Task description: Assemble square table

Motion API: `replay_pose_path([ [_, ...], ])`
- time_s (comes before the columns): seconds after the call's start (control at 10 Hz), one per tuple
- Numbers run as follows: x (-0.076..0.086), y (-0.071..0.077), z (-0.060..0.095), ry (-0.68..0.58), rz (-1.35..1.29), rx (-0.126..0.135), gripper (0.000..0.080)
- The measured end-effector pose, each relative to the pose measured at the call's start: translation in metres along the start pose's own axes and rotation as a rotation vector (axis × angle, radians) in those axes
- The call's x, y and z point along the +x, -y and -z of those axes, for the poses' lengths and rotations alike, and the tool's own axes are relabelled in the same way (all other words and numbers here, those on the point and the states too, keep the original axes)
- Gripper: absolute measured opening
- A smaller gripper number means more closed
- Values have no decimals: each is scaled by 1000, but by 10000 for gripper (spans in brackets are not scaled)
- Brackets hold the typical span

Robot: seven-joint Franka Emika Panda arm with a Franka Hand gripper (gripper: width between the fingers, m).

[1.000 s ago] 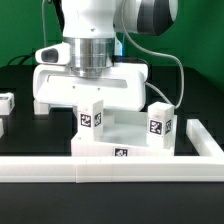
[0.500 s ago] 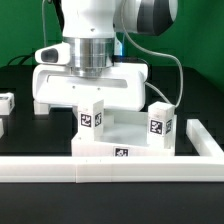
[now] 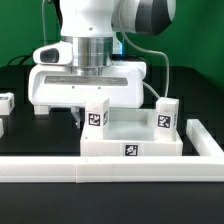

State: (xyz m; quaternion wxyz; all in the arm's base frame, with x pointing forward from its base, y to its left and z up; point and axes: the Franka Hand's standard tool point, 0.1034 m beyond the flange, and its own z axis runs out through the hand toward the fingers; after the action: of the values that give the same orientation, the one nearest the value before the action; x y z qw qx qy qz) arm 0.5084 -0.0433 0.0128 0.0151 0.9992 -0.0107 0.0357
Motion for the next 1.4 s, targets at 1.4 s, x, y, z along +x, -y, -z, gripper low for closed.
replay_pose_path([
  [1.4,30,14,10,21,846,-57,62],
])
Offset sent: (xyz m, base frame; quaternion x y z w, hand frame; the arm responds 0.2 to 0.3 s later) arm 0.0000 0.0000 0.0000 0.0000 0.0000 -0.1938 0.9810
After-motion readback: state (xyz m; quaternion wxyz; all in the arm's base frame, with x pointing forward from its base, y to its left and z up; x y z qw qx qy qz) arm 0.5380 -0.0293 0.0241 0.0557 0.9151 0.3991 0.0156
